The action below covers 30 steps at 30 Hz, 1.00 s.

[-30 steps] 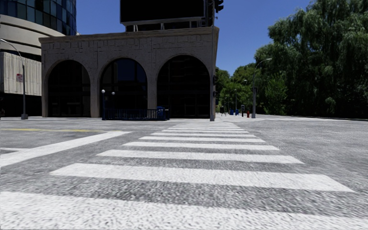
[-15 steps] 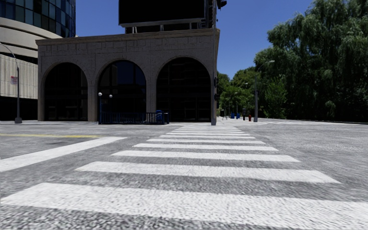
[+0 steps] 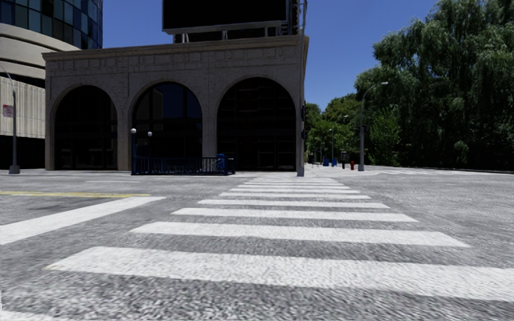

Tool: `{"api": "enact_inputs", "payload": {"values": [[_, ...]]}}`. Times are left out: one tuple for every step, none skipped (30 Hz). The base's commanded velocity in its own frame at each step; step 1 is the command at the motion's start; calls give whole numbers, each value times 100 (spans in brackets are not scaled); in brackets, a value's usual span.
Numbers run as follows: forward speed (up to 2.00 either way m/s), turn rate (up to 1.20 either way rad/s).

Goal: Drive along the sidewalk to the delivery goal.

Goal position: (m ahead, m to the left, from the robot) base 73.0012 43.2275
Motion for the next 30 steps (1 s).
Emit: {"api": "enact_inputs", "payload": {"values": [[200,0],[200,0],[200,0],[200,0],[200,0],[200,0],[200,0],[200,0],[200,0],[200,0],[200,0],[200,0],[200,-4],[200,-4],[200,-10],[200,-12],[200,-12],[200,-17],[200,-21],[200,-23],[200,-23],[200,-24],[200,-24],[200,-27],[200,-27],[200,-35],[200,-38],[200,-38],[200,-38],[200,-38]]}}
